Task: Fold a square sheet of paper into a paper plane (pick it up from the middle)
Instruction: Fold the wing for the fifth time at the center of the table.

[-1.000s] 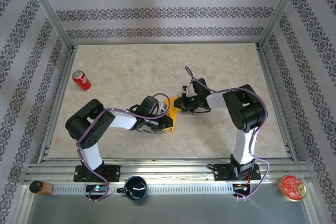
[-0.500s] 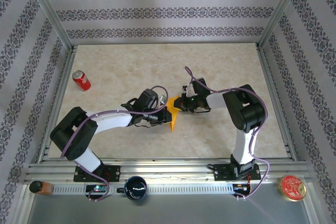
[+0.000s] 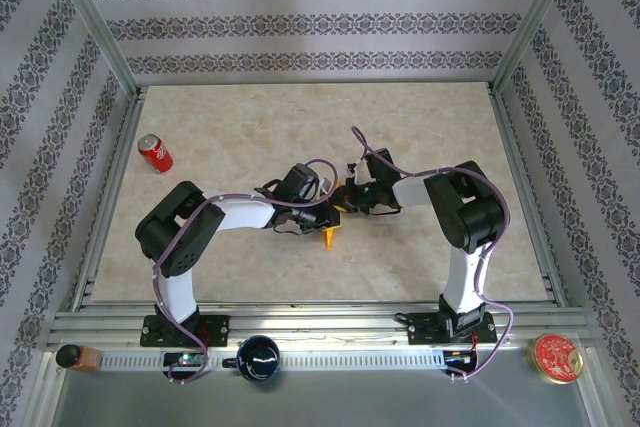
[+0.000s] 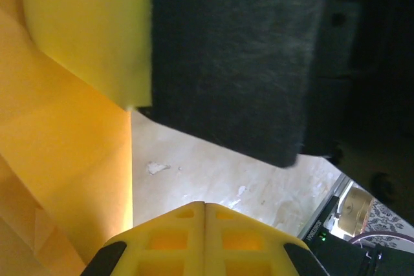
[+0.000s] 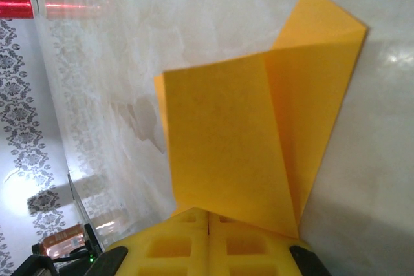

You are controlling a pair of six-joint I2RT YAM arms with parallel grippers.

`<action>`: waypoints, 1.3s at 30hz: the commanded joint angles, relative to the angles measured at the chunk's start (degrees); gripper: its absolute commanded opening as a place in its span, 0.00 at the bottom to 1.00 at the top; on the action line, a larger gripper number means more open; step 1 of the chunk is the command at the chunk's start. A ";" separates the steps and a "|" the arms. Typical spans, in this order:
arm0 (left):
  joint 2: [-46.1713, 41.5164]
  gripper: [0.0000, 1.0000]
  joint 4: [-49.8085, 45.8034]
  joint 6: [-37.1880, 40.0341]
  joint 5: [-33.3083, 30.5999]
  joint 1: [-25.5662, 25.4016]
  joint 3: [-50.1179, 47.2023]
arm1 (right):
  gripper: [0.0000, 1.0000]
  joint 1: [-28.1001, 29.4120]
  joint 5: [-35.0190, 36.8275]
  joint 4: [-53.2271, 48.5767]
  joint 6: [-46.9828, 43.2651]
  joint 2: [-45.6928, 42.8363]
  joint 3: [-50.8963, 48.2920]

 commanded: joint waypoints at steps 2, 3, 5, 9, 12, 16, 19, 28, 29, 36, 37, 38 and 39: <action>1.25 0.00 3.00 -0.38 1.24 -0.15 -1.31 | 0.07 1.10 5.43 -5.86 -1.43 2.50 -1.48; 1.42 0.00 3.87 -0.69 1.61 -0.18 -2.16 | 0.07 1.10 5.44 -5.86 -1.43 2.53 -1.53; 1.49 0.00 5.23 -1.46 2.02 -0.26 -3.55 | 0.07 1.10 5.47 -5.87 -1.43 2.60 -1.53; 1.39 0.00 9.23 -3.50 2.80 -0.53 -6.48 | 0.07 1.10 5.62 -5.87 -1.43 2.71 -1.52; 1.77 0.00 11.80 -4.93 3.51 -0.87 -7.54 | 0.07 1.10 5.63 -5.87 -1.43 2.88 -1.44; 1.76 0.00 15.58 -6.51 4.30 -1.13 -9.05 | 0.07 1.10 5.77 -5.95 -1.44 3.06 -1.46; 1.31 0.00 17.87 -7.64 4.81 -1.14 -9.90 | 0.07 1.10 5.86 -6.19 -1.52 3.13 -1.42; 0.04 0.00 17.88 -7.97 6.16 -2.02 -12.26 | 0.07 1.10 6.92 -7.07 -1.69 3.06 -1.55; -0.45 0.00 16.38 -7.24 6.10 -2.31 -12.37 | 0.07 1.10 7.01 -7.19 -1.69 3.14 -1.47; -1.62 0.00 11.90 -4.49 6.06 -4.25 -12.73 | 0.07 1.10 7.40 -7.53 -1.78 3.15 -1.53; -1.48 0.00 11.10 -4.21 5.96 -4.51 -12.59 | 0.07 1.08 7.45 -7.47 -1.78 3.15 -1.54; -1.41 0.00 10.22 -3.89 5.63 -4.65 -12.55 | 0.07 1.07 7.49 -7.49 -1.78 3.23 -1.54; -1.39 0.00 9.02 -3.51 5.23 -4.95 -12.49 | 0.07 1.10 7.49 -7.53 -1.70 3.24 -1.54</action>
